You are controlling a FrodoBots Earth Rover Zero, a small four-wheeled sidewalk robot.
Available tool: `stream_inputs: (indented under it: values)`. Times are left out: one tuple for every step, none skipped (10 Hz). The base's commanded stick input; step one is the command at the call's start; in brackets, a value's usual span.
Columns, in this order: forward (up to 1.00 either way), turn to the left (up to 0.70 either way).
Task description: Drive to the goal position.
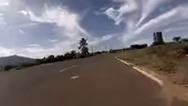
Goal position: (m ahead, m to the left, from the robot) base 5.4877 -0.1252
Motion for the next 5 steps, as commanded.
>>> stream_inputs:
  values:
    - [1.00, 0.00]
    - [1.00, 0.00]
    - [1.00, 0.00]
    - [1.00, 0.00]
    - [1.00, 0.00]
